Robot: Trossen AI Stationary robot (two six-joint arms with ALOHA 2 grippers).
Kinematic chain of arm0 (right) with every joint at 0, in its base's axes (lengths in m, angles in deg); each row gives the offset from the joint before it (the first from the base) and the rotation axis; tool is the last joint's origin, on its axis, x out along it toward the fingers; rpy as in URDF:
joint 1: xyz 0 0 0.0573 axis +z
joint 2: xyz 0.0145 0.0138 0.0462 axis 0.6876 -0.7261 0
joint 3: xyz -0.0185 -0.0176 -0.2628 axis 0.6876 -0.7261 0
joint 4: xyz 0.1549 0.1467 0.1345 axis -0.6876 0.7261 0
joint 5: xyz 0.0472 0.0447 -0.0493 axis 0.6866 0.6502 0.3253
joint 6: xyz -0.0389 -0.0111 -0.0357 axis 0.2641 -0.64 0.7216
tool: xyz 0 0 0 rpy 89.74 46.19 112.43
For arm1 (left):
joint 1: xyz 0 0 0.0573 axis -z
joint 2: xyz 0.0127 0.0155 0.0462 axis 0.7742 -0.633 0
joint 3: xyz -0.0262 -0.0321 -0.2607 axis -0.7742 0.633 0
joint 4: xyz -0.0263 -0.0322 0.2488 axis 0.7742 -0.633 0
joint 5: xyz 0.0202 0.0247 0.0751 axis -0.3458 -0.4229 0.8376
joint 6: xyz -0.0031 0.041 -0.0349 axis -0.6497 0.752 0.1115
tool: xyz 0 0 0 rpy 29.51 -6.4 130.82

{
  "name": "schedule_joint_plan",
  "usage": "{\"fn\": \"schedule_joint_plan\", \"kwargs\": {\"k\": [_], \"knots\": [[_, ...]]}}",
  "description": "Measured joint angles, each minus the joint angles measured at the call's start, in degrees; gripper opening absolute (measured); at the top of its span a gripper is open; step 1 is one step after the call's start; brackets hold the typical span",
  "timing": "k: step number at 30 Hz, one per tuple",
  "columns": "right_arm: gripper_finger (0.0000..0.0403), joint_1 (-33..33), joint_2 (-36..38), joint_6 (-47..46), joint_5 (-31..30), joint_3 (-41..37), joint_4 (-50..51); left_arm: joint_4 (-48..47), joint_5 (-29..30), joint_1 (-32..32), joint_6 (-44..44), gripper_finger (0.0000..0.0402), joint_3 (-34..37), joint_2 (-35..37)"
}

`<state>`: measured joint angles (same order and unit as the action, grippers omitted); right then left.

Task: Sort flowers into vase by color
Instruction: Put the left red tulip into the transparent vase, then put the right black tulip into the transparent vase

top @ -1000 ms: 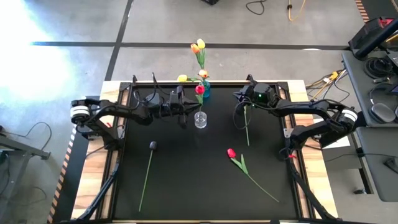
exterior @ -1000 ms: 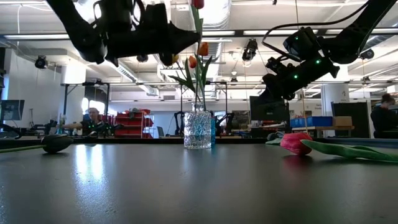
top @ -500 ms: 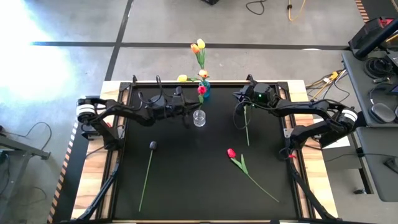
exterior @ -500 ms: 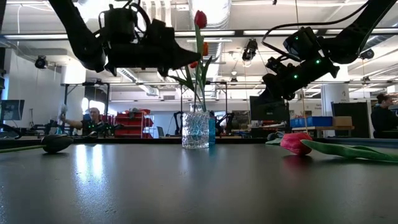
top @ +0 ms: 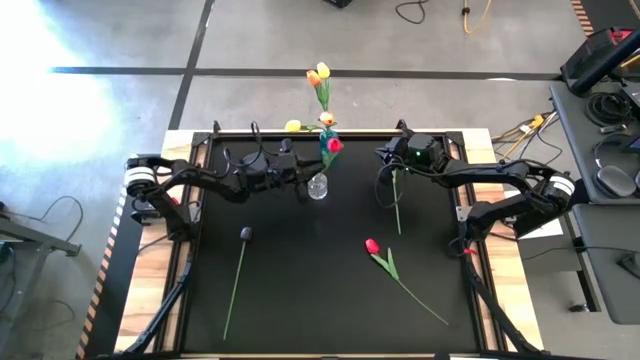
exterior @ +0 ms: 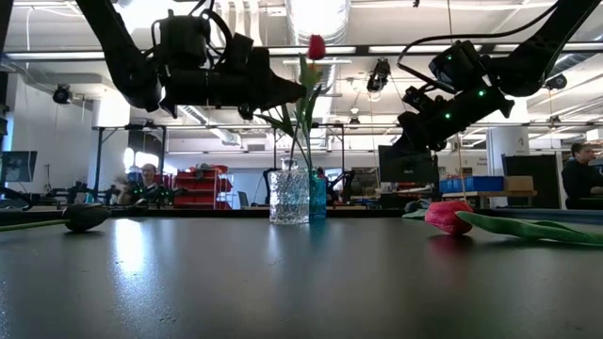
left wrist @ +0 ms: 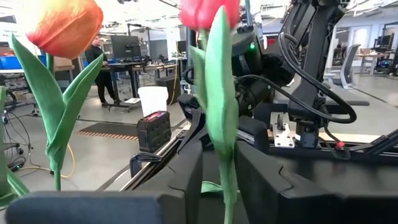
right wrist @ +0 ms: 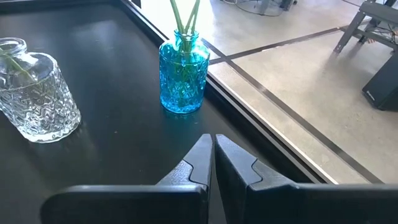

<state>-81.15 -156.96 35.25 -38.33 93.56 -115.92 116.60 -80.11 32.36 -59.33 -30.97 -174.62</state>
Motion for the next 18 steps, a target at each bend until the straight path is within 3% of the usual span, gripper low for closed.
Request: {"fn": "schedule_joint_plan", "kwargs": {"k": [8, 18], "knots": [[0.0013, 0.0, 0.0, 0.1, 0.0, 0.0, 0.1, -0.2, -0.1, 0.0, -0.2, 0.0109, 0.0, 1.4], [0.0013, 0.0, 0.0, 0.8, 0.0, 0.0, 0.5, -4.8, -0.8, 0.0, -0.2, 0.0112, 0.2, 4.8]]}}
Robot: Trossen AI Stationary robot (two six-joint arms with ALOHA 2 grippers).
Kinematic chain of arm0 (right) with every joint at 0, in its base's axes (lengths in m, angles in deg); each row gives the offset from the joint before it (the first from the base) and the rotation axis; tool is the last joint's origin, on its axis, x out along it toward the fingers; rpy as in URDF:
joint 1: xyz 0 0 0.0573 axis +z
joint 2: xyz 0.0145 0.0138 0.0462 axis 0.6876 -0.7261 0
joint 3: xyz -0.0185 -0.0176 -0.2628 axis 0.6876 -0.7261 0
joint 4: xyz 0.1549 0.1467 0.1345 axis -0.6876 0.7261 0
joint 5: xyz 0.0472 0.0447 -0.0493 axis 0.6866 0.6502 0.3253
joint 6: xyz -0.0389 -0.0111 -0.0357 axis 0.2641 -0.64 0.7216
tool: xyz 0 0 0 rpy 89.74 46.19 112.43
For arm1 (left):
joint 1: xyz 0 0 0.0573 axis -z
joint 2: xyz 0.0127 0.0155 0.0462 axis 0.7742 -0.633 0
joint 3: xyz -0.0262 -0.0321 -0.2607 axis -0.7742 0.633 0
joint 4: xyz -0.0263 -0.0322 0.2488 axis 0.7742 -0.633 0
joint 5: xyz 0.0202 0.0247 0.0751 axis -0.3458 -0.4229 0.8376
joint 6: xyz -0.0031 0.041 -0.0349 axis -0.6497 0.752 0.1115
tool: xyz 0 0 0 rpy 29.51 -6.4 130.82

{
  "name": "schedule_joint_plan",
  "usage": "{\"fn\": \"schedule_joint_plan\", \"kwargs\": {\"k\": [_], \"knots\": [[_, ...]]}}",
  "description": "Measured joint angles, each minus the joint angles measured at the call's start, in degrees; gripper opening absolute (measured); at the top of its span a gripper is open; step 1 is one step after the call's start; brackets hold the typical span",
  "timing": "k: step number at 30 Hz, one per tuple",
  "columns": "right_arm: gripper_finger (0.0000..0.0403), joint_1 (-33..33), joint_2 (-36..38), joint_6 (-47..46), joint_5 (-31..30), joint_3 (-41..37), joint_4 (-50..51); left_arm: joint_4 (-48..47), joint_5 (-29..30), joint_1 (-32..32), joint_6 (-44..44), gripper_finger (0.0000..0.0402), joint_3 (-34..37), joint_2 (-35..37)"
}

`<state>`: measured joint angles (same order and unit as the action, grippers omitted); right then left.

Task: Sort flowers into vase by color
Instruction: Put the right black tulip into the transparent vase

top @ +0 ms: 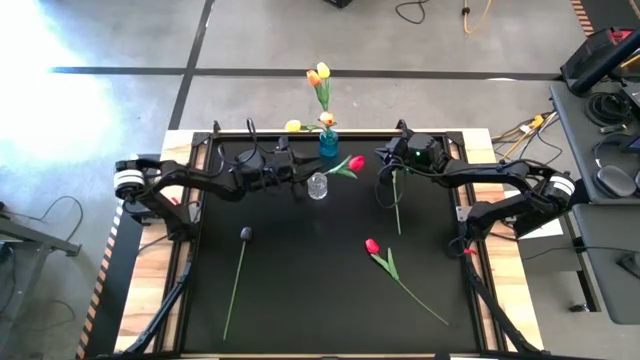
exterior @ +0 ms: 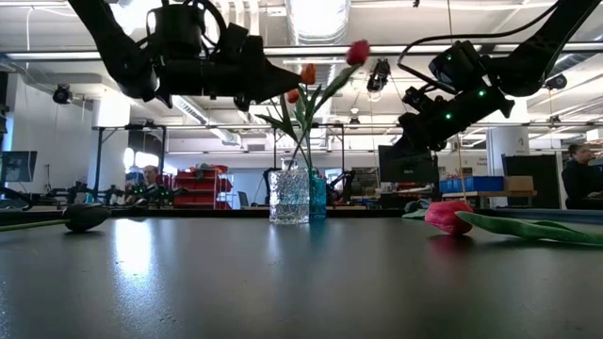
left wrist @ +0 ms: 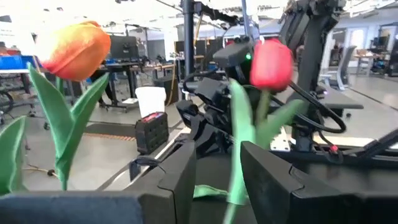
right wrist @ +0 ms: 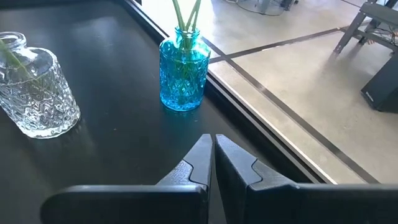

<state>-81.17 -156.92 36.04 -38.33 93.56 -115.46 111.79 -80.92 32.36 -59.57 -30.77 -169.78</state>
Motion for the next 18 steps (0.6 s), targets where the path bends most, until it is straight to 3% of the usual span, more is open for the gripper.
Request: {"fn": "schedule_joint_plan", "kwargs": {"k": [5, 14, 18], "knots": [[0.0013, 0.0, 0.1, 1.3, 0.0, 0.0, 1.0, -1.2, -4.2, 0.2, -0.2, 0.0093, 1.5, 2.3], [0.0013, 0.0, 3.7, 2.9, -0.4, 0.0, 4.1, -1.2, -4.3, 0.2, -3.3, 0.0010, 9.3, 6.6], [0.0013, 0.0, 5.3, 2.8, -0.5, 0.0, 4.8, -1.2, -3.0, 0.2, -4.8, 0.0006, 12.2, 6.4]]}}
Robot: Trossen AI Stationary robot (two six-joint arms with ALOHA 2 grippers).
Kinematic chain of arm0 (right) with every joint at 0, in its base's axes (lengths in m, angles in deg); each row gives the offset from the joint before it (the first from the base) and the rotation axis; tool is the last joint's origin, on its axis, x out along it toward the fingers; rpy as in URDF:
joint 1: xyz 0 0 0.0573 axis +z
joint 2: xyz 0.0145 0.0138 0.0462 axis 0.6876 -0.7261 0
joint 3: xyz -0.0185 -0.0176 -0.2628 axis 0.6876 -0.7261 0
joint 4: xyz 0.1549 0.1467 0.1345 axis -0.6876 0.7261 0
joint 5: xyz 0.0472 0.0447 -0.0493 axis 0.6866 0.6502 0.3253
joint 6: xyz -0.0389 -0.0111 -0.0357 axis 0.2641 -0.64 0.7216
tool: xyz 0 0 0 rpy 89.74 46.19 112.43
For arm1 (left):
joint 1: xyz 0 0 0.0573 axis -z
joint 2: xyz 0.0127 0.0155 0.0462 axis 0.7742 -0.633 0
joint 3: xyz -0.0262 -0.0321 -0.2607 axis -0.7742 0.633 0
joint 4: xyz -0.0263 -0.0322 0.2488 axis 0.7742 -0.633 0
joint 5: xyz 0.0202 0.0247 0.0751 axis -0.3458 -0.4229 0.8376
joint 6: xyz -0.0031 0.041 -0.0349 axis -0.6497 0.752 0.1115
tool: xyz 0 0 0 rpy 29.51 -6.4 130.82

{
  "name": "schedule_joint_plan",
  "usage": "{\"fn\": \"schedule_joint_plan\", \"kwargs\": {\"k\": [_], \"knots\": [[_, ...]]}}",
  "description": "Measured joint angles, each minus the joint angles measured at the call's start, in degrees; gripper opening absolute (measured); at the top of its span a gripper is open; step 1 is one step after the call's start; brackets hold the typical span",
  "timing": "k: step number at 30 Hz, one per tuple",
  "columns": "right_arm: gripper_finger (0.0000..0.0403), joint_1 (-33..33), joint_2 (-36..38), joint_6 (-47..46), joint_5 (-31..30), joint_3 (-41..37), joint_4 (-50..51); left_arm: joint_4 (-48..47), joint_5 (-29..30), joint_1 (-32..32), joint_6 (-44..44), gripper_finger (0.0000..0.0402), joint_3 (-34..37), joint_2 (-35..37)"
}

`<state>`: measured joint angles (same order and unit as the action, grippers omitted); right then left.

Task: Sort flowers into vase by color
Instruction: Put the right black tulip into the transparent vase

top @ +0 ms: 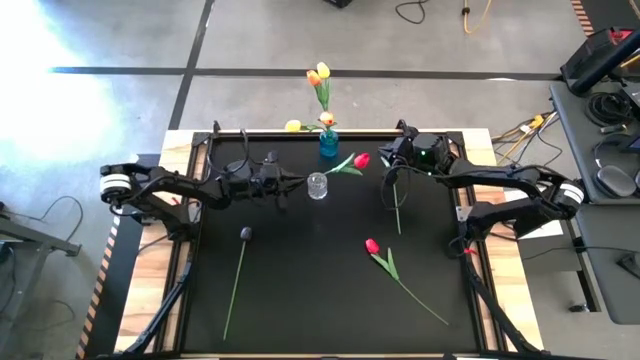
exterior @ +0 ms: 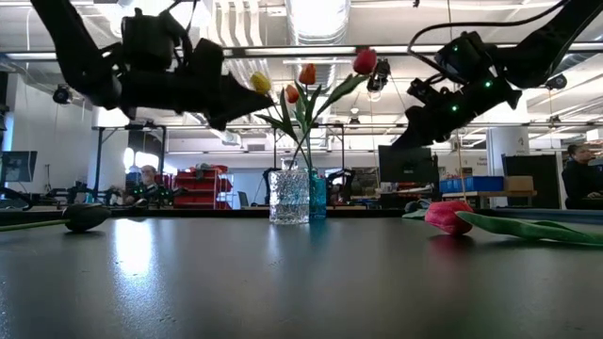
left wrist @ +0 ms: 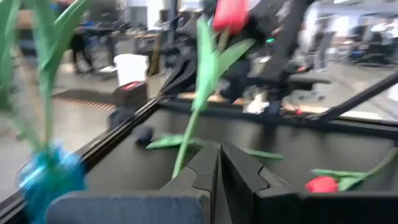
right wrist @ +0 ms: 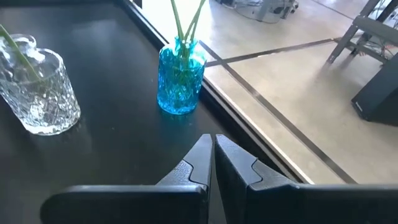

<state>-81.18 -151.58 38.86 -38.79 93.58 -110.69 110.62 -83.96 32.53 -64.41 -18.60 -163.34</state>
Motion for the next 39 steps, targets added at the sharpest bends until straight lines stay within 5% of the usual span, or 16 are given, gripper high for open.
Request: {"fn": "schedule_joint_plan", "kwargs": {"k": [14, 23, 39], "knots": [[0.0013, 0.0, 1.5, -2.0, 0.0, 0.0, 1.6, 0.4, 11.0, -2.9, -3.3, 0.0000, -3.6, -14.2], [0.0013, 0.2, 1.5, -2.4, -0.1, -0.1, 2.8, 3.4, 11.4, -3.9, -5.8, 0.0000, -6.7, -22.3], [0.0013, 0.4, 1.5, -2.4, 0.0, -0.1, 2.9, 2.9, 12.2, -4.1, -5.9, 0.0000, -6.9, -22.3]]}}
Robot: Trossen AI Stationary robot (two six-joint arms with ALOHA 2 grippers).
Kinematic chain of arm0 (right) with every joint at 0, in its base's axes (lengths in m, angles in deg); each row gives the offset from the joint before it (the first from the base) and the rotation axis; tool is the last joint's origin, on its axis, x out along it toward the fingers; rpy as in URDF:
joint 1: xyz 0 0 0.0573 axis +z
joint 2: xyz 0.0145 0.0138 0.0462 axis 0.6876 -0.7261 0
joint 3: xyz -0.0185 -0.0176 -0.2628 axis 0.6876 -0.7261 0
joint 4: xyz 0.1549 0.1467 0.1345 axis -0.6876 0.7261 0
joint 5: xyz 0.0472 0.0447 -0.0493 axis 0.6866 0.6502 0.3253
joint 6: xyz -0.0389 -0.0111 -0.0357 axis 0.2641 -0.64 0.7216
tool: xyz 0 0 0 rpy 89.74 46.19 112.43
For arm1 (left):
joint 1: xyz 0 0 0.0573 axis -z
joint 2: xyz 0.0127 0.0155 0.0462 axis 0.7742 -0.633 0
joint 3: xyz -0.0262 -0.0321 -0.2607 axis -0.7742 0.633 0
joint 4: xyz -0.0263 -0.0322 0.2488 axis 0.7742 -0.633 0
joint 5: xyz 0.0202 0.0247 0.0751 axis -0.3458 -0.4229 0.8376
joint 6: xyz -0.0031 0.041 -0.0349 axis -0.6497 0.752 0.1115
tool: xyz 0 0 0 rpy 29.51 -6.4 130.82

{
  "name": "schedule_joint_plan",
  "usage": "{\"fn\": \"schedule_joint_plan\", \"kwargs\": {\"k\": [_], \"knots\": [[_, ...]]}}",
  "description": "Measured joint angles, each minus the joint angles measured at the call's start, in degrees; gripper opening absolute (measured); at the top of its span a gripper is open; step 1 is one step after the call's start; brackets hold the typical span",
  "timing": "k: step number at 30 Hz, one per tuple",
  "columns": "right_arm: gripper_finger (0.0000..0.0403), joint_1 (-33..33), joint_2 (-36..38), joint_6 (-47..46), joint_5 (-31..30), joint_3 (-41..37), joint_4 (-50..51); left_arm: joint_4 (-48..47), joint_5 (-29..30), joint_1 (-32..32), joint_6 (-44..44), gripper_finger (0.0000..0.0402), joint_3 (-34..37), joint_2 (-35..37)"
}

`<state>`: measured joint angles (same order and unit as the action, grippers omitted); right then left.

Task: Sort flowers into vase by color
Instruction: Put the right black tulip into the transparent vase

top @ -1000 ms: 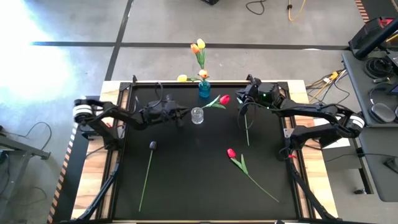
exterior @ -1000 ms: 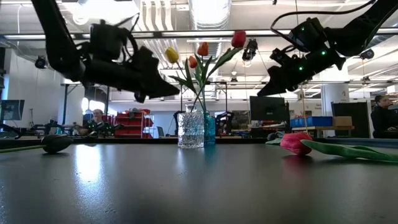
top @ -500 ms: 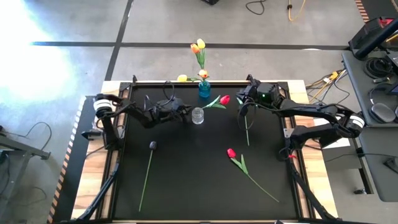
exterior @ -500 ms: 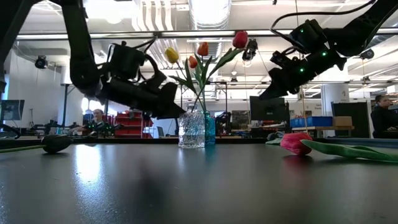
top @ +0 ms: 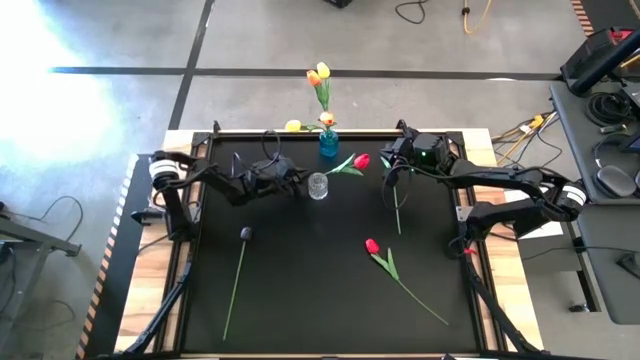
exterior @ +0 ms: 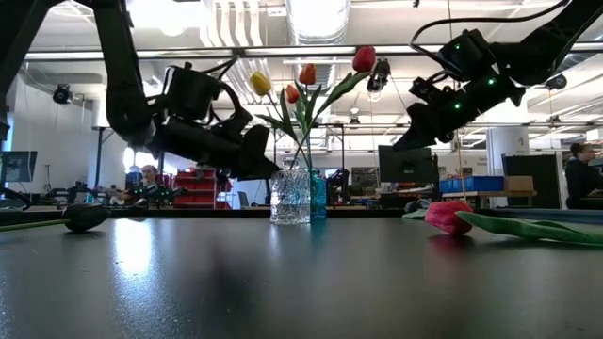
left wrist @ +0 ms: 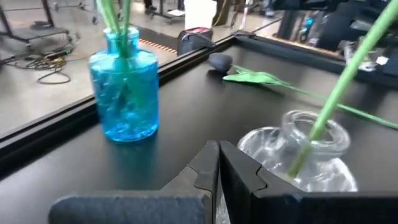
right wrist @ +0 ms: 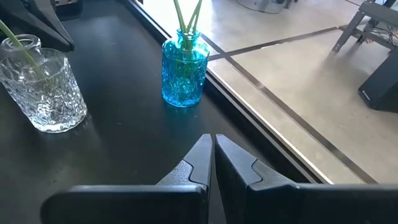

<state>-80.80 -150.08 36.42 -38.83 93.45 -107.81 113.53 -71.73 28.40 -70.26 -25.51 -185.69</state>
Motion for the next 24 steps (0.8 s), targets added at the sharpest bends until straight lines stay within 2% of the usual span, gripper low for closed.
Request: {"fn": "schedule_joint_plan", "kwargs": {"k": [5, 11, 16, 24], "knots": [[0.0013, 0.0, 0.0, 0.0, 0.0, 0.0, 0.1, -4.3, 3.3, -1.2, -0.1, 0.0000, 0.0, 1.4], [0.0013, 0.0, 0.0, 0.0, 0.0, 0.0, 0.1, -6.3, 3.0, -1.8, -1.3, 0.0000, 0.0, 0.0], [0.0013, 0.0, 0.0, -0.1, 0.0, 0.0, 0.1, -6.3, 0.1, -1.7, -1.4, 0.0000, 0.0, -1.2], [0.0013, 0.0, 0.0, -0.1, 0.0, 0.0, 0.1, -6.0, 0.0, -1.7, -1.4, 0.0000, 0.0, -1.9]]}}
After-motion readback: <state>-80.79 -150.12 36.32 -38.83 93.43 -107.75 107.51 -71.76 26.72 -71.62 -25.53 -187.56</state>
